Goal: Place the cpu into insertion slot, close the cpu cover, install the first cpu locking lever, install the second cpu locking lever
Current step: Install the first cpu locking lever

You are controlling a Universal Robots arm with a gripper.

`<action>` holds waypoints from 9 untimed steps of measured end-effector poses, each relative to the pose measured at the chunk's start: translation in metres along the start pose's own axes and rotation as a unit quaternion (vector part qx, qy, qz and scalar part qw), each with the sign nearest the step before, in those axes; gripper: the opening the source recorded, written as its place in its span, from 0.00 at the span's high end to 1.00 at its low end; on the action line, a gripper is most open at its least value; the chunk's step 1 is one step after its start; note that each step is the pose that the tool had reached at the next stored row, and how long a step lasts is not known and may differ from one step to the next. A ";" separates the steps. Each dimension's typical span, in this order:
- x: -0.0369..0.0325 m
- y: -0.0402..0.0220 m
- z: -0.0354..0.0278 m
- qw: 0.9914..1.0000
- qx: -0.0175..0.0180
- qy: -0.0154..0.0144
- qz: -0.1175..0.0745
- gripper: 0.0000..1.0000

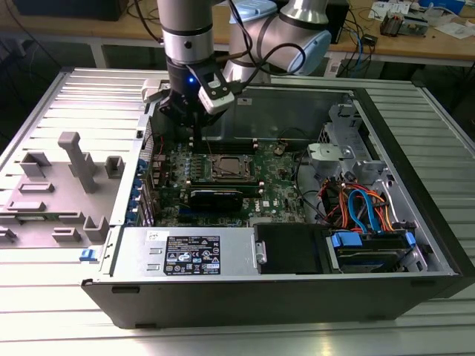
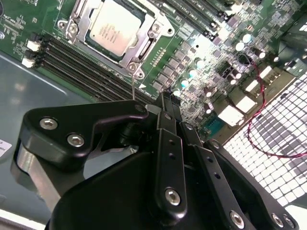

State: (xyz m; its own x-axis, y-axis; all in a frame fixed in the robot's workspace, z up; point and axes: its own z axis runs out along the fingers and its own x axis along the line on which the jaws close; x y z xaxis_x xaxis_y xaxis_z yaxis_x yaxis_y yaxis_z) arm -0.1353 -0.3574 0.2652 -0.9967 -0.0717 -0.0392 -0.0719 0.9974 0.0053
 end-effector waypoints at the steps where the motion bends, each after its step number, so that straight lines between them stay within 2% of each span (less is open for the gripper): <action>1: -0.0002 0.0020 0.0003 1.000 0.000 0.000 0.000 0.89; 6: -0.0016 0.0092 0.0035 1.000 0.000 0.000 0.000 0.89; 9: -0.0033 0.0104 0.0048 1.000 0.000 0.000 0.000 0.89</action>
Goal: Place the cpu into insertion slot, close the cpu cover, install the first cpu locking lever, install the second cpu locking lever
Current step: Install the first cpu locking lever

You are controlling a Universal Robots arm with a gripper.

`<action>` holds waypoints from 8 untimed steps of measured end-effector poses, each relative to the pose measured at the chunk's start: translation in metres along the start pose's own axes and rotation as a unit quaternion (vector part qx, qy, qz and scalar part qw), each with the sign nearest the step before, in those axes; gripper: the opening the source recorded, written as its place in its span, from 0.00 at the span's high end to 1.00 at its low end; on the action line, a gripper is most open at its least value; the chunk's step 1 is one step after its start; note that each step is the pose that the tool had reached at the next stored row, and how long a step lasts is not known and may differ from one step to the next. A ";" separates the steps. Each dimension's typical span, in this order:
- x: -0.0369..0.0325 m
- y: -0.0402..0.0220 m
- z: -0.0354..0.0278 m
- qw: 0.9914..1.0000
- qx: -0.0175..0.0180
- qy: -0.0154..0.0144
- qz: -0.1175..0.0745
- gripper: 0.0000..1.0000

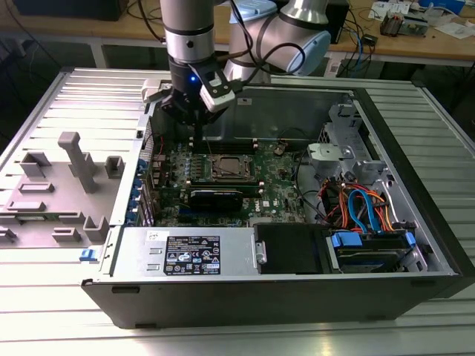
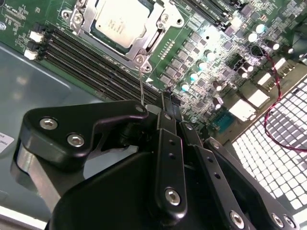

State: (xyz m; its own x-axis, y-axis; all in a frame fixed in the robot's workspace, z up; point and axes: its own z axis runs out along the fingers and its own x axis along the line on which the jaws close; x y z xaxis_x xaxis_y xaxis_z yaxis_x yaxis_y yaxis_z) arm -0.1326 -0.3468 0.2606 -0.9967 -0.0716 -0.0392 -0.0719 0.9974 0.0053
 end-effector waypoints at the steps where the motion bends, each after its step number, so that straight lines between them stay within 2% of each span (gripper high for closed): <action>1: -0.0012 0.0003 0.0001 1.000 0.000 0.000 0.000 0.89; 8: -0.0127 -0.0004 0.0013 1.000 0.000 0.000 0.000 0.89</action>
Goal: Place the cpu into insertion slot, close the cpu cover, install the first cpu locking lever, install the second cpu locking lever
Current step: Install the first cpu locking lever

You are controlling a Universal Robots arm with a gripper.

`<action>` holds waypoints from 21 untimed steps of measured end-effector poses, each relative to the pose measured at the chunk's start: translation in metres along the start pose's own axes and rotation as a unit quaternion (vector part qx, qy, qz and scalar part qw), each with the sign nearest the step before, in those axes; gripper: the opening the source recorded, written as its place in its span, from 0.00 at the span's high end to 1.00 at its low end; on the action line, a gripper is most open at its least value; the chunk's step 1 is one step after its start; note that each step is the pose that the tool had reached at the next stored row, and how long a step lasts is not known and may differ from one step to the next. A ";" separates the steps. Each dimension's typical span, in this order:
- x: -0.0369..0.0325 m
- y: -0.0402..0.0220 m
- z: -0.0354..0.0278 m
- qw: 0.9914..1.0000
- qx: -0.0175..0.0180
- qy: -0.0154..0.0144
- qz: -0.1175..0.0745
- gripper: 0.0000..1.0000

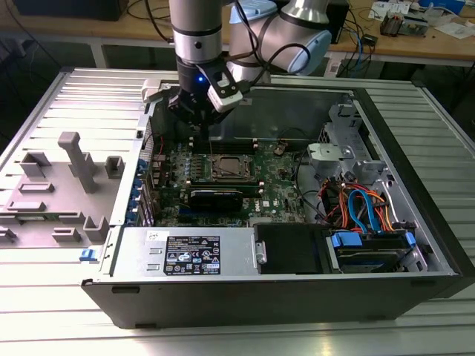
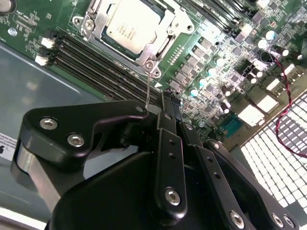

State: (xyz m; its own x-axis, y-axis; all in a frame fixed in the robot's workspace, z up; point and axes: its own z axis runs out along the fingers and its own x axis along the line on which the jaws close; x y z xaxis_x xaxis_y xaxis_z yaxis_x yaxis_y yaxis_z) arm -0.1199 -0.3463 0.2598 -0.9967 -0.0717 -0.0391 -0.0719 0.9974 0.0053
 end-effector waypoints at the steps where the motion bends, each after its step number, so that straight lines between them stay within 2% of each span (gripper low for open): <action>1: -0.0011 -0.0001 0.0002 1.000 0.000 0.000 0.000 0.89; 21: -0.0069 -0.0005 0.0007 1.000 0.000 0.000 0.000 0.89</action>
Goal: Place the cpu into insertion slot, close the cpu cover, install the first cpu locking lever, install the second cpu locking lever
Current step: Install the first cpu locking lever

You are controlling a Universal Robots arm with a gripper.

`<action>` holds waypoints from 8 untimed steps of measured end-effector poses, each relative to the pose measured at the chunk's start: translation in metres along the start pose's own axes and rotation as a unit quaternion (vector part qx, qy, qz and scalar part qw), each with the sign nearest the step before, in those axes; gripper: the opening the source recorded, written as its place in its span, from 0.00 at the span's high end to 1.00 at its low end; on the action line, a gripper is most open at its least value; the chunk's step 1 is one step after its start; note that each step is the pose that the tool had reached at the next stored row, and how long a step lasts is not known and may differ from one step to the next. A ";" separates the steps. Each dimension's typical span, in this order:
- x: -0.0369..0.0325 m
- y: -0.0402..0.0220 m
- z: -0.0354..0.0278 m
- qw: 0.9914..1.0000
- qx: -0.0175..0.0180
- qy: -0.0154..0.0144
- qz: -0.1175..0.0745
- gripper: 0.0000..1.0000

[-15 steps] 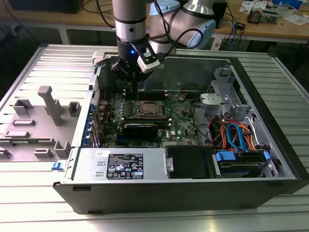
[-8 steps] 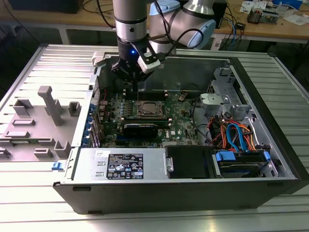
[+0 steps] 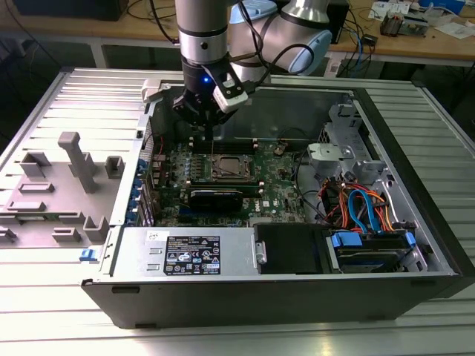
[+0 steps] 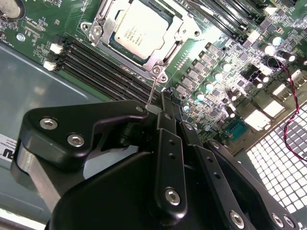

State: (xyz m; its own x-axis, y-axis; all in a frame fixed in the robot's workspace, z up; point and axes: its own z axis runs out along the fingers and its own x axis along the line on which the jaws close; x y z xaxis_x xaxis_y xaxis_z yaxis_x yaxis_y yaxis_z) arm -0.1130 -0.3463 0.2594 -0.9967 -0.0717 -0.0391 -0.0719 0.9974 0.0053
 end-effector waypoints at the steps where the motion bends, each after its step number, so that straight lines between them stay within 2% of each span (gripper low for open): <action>1: -0.0001 0.0000 0.0000 1.000 0.000 0.000 0.000 0.89; 5: -0.0019 -0.0001 0.0001 1.000 0.000 0.000 0.000 0.89; 8: -0.0089 -0.0006 0.0008 1.000 0.000 0.000 0.000 0.89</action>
State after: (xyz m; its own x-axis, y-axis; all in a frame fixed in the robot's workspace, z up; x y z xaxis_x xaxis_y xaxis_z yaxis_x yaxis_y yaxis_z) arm -0.1040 -0.3463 0.2589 -0.9967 -0.0717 -0.0391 -0.0720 0.9974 0.0053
